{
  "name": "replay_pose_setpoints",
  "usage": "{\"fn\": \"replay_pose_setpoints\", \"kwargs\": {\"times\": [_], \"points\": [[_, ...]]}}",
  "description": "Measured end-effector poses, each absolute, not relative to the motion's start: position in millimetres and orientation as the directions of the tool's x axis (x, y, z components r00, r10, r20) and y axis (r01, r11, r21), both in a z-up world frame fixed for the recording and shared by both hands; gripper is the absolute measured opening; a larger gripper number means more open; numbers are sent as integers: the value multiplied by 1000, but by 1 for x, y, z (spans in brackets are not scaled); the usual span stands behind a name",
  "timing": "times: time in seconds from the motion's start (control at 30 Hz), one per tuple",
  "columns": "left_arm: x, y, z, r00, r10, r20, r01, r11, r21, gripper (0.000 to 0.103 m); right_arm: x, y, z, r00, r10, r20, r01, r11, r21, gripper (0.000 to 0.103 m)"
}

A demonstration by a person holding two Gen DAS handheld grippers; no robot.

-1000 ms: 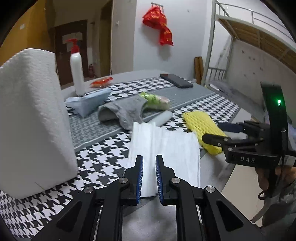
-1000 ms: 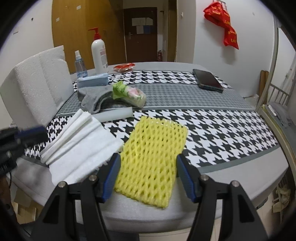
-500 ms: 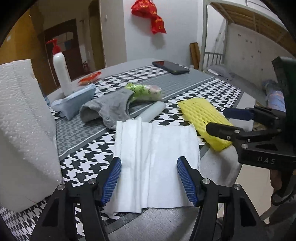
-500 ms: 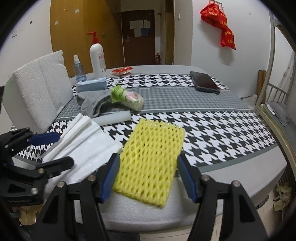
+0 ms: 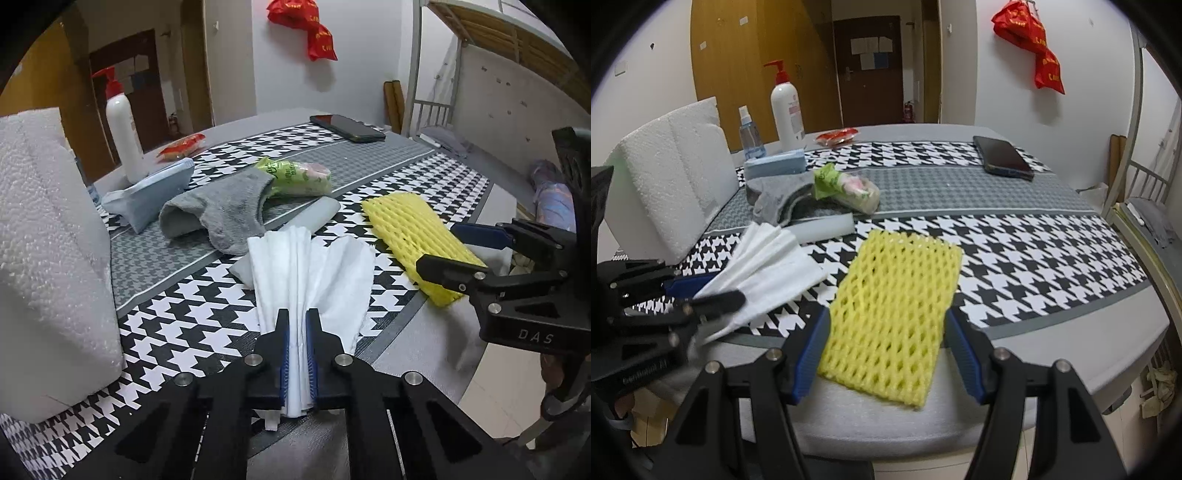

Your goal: Organize soft objects

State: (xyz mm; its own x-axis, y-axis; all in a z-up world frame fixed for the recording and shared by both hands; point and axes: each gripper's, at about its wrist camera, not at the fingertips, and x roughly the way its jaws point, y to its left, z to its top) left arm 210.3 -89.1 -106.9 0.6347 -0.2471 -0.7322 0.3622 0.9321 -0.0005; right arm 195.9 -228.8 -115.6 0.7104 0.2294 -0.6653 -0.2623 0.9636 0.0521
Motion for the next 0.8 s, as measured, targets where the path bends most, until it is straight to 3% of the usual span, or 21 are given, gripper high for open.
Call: {"fn": "replay_pose_setpoints", "kwargs": {"times": [0.27, 0.37, 0.43, 0.5, 0.57, 0.8], "points": [[194, -73, -87, 698, -282, -658, 350, 936, -30, 7, 200, -220, -117, 696, 226, -681, -276, 961, 36, 68], [186, -64, -84, 713, -291, -638, 339, 939, -50, 7, 200, -216, -117, 688, 236, -686, -289, 956, 40, 58], [182, -58, -82, 722, -288, -629, 327, 943, -57, 7, 200, -212, -117, 684, 247, -687, -301, 953, 43, 48], [178, -52, -80, 732, -290, -617, 320, 945, -65, 7, 200, -210, -116, 682, 258, -684, -309, 950, 50, 30], [174, -47, -77, 741, -291, -604, 314, 947, -71, 7, 200, -207, -115, 675, 282, -682, -326, 943, 67, 24], [159, -33, -64, 772, -281, -570, 288, 954, -81, 7, 194, -207, -107, 692, 320, -647, -333, 937, 107, 23]]}}
